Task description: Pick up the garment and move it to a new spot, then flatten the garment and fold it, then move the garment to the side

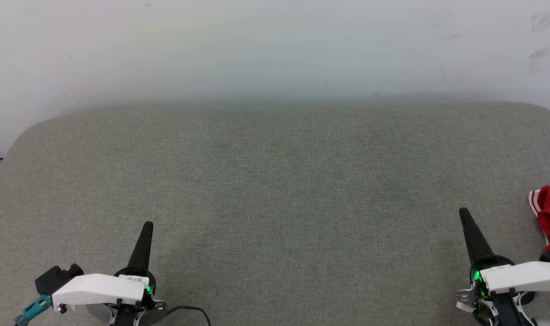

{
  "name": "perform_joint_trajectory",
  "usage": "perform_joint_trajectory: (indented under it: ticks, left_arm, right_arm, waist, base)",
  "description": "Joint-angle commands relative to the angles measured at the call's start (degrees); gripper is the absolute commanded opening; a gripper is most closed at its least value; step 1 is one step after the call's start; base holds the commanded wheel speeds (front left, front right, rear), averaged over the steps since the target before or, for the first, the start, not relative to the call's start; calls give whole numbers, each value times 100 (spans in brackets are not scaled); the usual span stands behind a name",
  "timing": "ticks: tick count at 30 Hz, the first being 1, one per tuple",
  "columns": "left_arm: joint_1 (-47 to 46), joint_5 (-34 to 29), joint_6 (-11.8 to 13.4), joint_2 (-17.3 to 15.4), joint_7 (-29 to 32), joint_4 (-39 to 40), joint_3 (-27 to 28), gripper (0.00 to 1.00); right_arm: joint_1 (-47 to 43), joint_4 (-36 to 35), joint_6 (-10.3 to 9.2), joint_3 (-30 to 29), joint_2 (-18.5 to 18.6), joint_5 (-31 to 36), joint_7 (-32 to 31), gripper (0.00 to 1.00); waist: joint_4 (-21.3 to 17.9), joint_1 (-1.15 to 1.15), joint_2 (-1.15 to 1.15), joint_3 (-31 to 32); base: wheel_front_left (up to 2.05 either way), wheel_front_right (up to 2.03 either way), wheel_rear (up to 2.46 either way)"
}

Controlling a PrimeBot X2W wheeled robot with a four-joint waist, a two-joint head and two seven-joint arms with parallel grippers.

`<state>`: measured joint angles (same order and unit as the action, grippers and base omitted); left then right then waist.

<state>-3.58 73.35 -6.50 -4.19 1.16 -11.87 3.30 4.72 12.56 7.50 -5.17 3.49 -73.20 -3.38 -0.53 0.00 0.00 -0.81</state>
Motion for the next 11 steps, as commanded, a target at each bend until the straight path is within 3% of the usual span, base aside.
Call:
perform_joint_trajectory:
  ticks: [1,11]
  left_arm:
    - [-129,129,-22,14,34,9,36,0]
    - [-178,592,-52,39,174,-52,112,0]
  right_arm:
    - [116,-19,-1,-25,-19,-140,-30,0]
    - [143,25,-1,-56,-33,-604,-111,0]
  waist:
    - [2,0,0,2]
    - [13,0,0,16]
  base:
    - [0,0,0]
    - [0,0,0]
